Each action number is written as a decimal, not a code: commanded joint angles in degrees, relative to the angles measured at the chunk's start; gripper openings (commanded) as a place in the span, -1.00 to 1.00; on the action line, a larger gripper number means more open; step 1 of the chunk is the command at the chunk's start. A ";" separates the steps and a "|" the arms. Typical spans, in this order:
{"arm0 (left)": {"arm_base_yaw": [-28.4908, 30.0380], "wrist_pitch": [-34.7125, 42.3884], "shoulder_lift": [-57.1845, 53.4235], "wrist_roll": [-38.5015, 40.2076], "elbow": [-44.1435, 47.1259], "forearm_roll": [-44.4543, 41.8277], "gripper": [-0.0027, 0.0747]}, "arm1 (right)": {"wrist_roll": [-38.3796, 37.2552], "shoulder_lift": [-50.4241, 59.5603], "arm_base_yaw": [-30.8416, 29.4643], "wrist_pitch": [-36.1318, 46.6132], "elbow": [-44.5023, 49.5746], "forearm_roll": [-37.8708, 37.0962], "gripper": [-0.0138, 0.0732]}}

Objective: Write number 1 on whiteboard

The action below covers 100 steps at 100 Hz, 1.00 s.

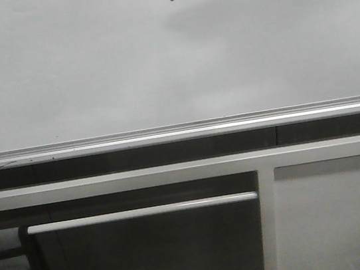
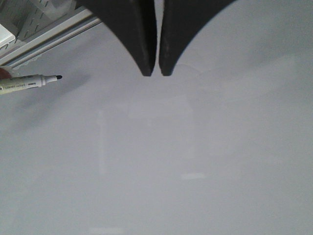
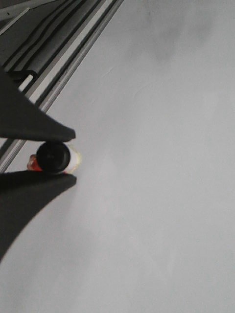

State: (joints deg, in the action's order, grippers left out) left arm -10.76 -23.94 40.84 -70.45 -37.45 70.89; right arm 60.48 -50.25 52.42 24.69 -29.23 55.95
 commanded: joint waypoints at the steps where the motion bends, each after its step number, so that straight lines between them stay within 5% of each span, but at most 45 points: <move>1: 0.20 1.06 -0.36 0.50 -1.64 2.34 -0.98 | 0.52 -1.31 -0.12 3.29 -1.80 -3.03 -0.78; 100: 0.20 1.36 -0.36 0.50 -1.64 1.84 -0.98 | 0.52 -17.65 -0.03 12.27 -5.48 -5.99 -0.78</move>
State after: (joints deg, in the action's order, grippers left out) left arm -10.76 -23.59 40.84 -70.34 -37.45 70.89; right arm 60.55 -66.62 52.55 31.69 -32.71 52.05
